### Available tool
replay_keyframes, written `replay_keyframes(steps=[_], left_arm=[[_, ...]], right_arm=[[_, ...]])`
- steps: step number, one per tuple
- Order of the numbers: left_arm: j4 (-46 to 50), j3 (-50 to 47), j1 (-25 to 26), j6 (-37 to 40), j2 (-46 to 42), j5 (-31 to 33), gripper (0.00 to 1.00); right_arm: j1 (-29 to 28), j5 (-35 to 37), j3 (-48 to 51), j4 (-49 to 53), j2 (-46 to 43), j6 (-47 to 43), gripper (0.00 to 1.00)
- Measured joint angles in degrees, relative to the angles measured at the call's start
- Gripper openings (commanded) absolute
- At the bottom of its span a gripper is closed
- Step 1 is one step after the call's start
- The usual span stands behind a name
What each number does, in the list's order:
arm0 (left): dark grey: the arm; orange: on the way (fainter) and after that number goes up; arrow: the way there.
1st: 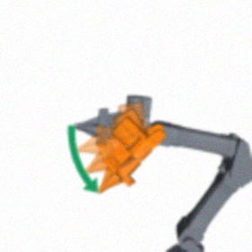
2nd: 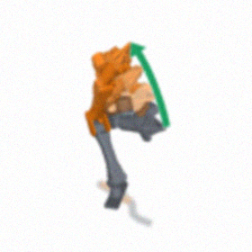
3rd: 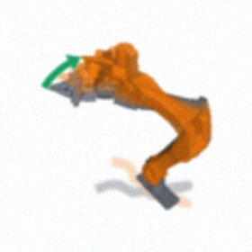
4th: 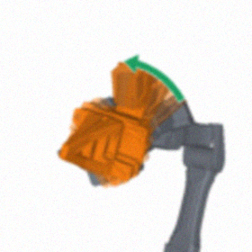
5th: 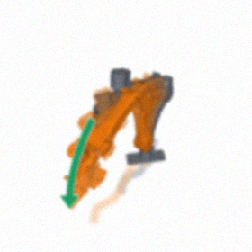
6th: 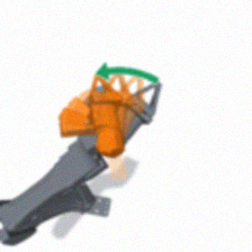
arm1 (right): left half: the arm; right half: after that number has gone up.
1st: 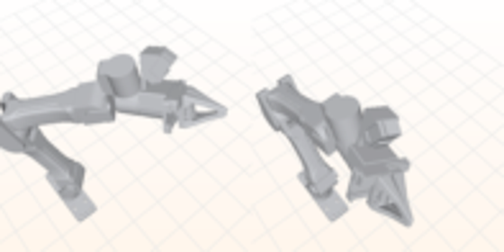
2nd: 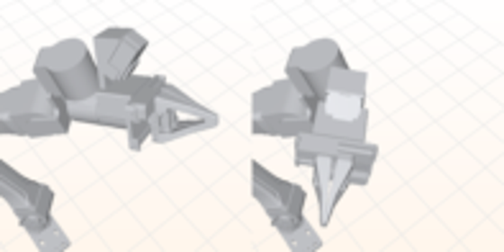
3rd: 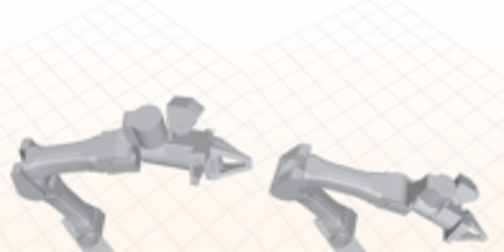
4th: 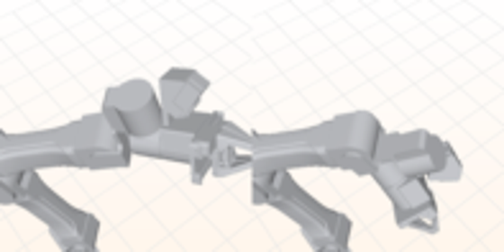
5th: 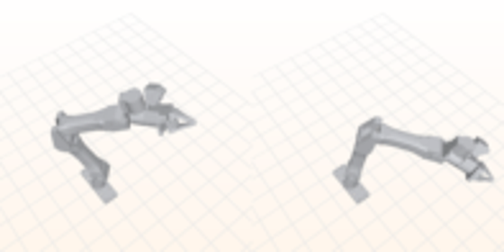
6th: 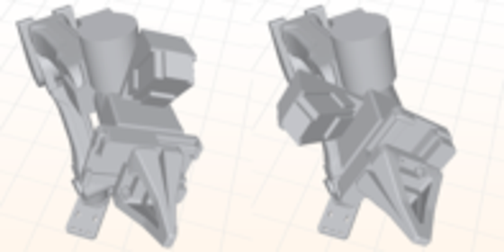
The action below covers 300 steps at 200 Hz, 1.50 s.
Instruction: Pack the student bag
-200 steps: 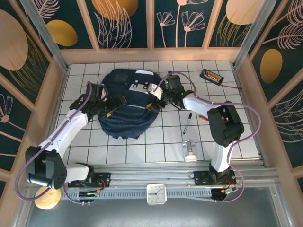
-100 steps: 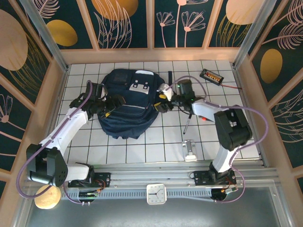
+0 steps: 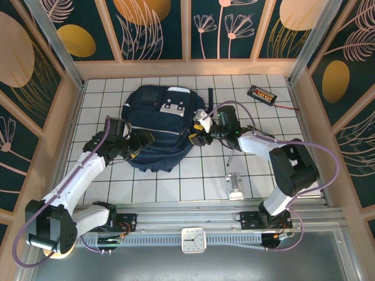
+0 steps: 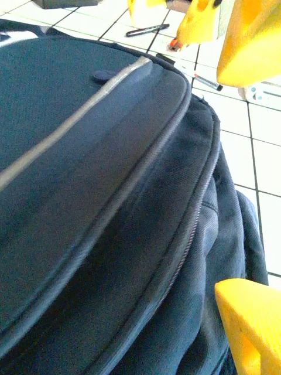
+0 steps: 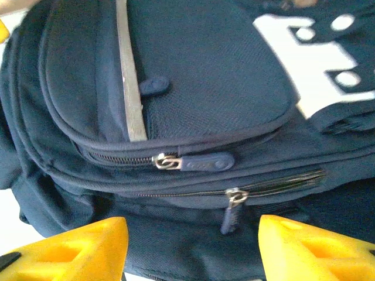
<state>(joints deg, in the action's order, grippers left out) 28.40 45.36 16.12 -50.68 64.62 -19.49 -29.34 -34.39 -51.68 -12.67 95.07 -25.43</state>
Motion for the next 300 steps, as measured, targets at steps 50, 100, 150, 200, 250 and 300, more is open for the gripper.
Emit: replay_keyframes(steps=[50,100,150,200,250,300], left_arm=[[-8.2,-4.0,2.2,-8.8,0.0,-1.1,0.85],[-10.9,-4.3,2.2,-12.0,1.7,-1.1,0.87],[-11.5,-4.3,2.2,-12.6,1.9,-1.1,0.87],[-13.9,-6.1,2.2,-14.4,1.9,-1.1,0.87],[-21.2,-9.2,2.6,-19.5,4.0,-0.7,0.81],[-25.2,-9.4,3.1,-21.4,8.2,0.7,0.09]], right_arm=[[-1.5,6.1,-4.1,0.0,7.2,-1.7,0.52],[-2.4,10.7,-6.1,-0.5,10.2,-3.8,0.37],[-4.6,14.7,-6.2,-0.9,11.5,-5.3,0.00],[-5.7,18.0,-5.2,-0.7,10.3,-6.0,0.00],[-9.8,19.4,-4.3,3.4,4.4,-5.8,0.00],[-12.2,19.3,-2.5,5.7,2.8,-5.6,0.00]])
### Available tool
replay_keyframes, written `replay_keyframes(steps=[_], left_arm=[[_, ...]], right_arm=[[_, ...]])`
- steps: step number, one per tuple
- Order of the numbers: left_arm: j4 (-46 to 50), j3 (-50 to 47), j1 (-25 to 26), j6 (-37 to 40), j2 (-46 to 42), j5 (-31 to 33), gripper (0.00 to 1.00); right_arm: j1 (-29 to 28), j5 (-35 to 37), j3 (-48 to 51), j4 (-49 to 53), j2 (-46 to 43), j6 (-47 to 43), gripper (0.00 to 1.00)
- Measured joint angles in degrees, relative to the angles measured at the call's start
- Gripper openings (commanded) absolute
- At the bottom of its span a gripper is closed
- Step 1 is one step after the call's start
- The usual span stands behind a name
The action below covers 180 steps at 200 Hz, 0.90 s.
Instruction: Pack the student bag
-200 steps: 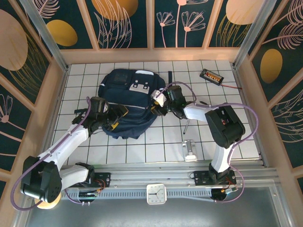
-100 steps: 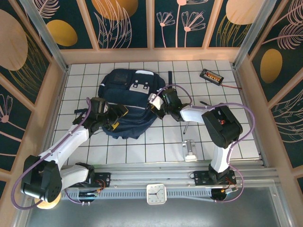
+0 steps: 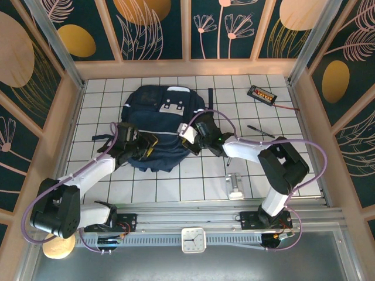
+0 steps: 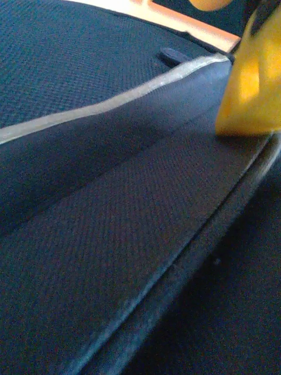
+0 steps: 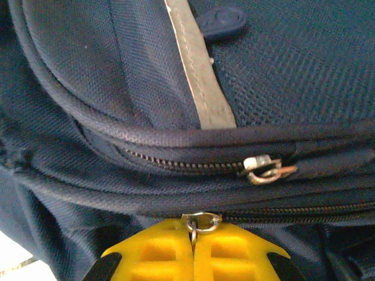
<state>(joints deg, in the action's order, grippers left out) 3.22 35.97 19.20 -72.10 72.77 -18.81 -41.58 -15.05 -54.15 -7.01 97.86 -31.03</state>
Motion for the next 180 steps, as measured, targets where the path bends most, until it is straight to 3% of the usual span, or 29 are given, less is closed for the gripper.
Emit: replay_keyframes(steps=[4,67,103,162,164,180], left_arm=[[0.0,0.0,0.0,0.1,0.1,0.2,0.00],[2.5,-1.0,0.3,3.7,-5.2,1.2,0.00],[4.6,-4.4,-0.2,5.3,-9.8,0.8,0.00],[7.7,-4.6,-1.2,7.9,-12.7,2.3,0.00],[7.7,-4.6,-1.3,7.9,-12.7,2.3,0.00],[7.8,-4.6,-1.3,7.9,-12.9,2.3,0.00]], right_arm=[[0.0,0.0,0.3,0.0,-0.1,0.0,0.00],[7.7,-7.7,-1.2,3.0,-0.1,-3.7,0.00],[11.5,-9.8,-9.4,7.3,5.5,-7.7,0.00],[12.1,-11.9,-22.9,15.0,15.8,-11.6,0.00],[12.1,-12.0,-23.0,15.1,15.9,-11.6,0.02],[12.2,-12.3,-23.6,15.9,16.1,-11.9,0.42]])
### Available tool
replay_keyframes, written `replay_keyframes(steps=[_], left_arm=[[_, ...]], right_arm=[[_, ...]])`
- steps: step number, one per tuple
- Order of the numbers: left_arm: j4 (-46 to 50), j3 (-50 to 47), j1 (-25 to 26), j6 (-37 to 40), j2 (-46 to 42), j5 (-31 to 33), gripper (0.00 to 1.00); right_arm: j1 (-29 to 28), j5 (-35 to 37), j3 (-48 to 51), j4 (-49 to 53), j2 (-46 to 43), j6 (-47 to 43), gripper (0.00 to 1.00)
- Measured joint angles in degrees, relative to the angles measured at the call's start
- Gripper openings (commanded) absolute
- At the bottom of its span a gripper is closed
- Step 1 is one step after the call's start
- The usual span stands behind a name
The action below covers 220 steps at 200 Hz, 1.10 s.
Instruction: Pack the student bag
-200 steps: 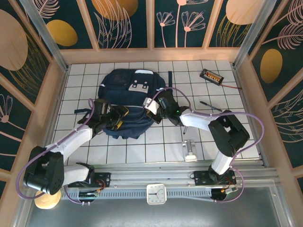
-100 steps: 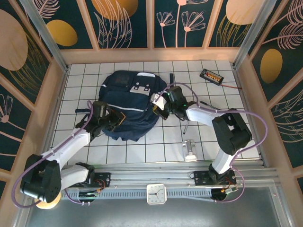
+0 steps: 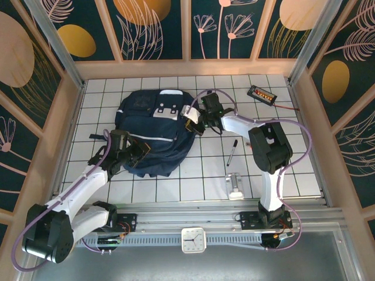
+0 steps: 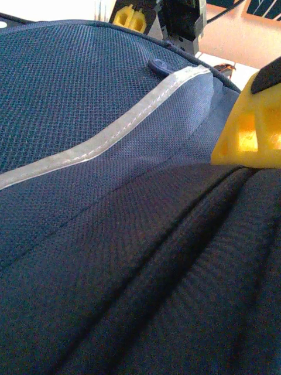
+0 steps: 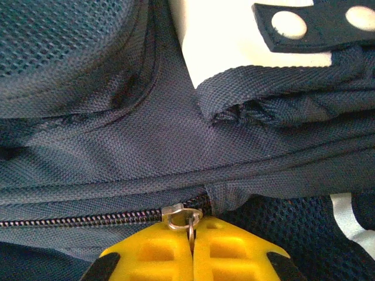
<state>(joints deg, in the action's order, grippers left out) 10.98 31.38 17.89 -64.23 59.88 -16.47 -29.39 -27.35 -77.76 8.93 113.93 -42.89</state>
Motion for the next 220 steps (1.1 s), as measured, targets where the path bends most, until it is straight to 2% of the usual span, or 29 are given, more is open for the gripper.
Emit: replay_keyframes(steps=[7,10,21,25,37,48,75,101,139,169,220], left_arm=[[0.5,0.0,0.0,0.1,0.0,0.0,0.00],[0.9,0.0,-0.1,0.2,0.0,0.0,0.03],[2.3,0.0,-0.7,0.5,0.0,0.0,0.31],[2.6,0.0,-0.8,1.0,0.1,-0.1,0.38],[4.0,0.2,-0.7,1.7,0.3,-0.6,0.50],[5.5,0.6,-0.7,2.3,0.3,-0.9,0.55],[9.0,2.5,-0.7,3.2,-0.3,-1.1,0.60],[11.2,4.2,-0.7,3.0,-3.2,-1.1,0.64],[14.1,9.8,-0.7,4.0,-1.3,-0.7,0.68],[15.6,13.6,-0.9,6.0,2.6,0.2,0.68],[14.5,12.4,-1.5,6.3,4.2,0.4,0.65]], right_arm=[[0.3,1.3,0.0,-0.1,0.0,-0.2,0.51],[0.7,1.4,0.0,-0.2,0.0,-0.2,0.54],[2.7,2.4,0.8,-1.6,-0.4,-0.4,0.60],[3.4,2.6,1.5,-1.9,-0.9,-0.2,0.61],[5.7,3.4,4.9,-3.0,-3.7,-0.2,0.62],[7.0,3.7,8.3,-3.2,-7.3,-0.3,0.62],[6.4,1.8,13.7,-4.0,-16.8,-0.1,0.62],[2.0,-0.9,13.9,-6.5,-20.5,-0.2,0.62],[-4.5,-3.3,13.9,-9.6,-17.0,-0.3,0.63],[-4.8,-5.1,13.9,-11.4,-13.1,-0.4,0.65],[-4.8,-7.7,13.2,-13.0,-8.0,-1.4,0.65]])
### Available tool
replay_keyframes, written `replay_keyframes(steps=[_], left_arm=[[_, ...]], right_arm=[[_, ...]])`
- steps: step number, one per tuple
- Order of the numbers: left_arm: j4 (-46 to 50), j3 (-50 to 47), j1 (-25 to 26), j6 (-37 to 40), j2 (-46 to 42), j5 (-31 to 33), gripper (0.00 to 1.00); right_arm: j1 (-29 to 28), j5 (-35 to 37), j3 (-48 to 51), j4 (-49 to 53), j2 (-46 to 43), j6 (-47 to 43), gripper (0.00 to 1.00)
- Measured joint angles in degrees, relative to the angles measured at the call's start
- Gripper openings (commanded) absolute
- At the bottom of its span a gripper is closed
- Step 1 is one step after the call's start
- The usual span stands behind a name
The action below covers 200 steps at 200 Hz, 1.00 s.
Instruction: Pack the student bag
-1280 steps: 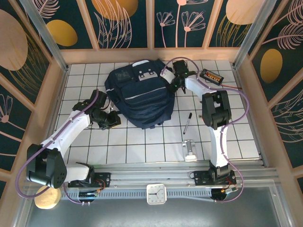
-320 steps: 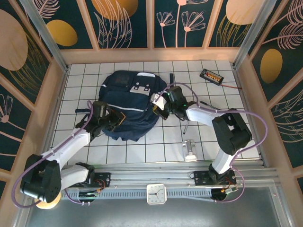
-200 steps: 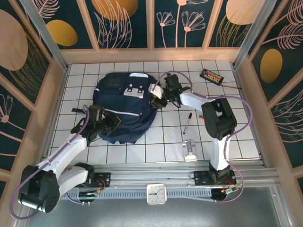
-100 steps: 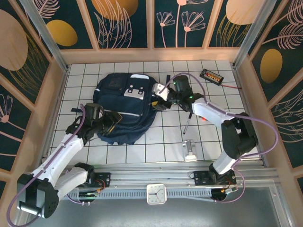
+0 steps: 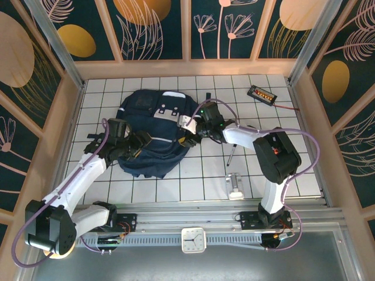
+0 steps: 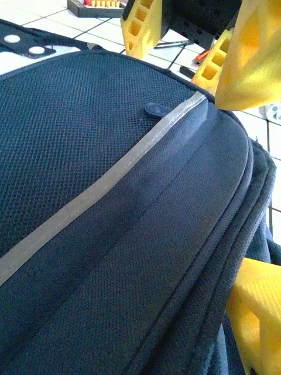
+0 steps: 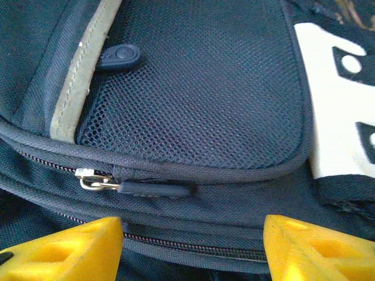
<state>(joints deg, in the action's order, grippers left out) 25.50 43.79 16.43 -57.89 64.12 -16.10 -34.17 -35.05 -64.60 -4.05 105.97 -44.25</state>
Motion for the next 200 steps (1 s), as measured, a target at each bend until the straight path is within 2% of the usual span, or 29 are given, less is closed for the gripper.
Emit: replay_keyframes(steps=[87,168,200], left_arm=[[-3.5,-4.8,0.0,-0.8,0.0,-0.7,0.58],[-4.6,-6.2,-0.4,-0.9,0.0,-0.6,0.57],[-4.8,-7.0,-0.4,-0.9,-0.4,-0.6,0.56]], right_arm=[[-1.4,-2.0,-2.2,-0.9,3.3,1.5,0.62],[-4.6,-2.0,-2.3,-0.4,3.6,2.9,0.49],[-5.5,-1.6,-1.4,-0.5,3.5,3.7,0.48]])
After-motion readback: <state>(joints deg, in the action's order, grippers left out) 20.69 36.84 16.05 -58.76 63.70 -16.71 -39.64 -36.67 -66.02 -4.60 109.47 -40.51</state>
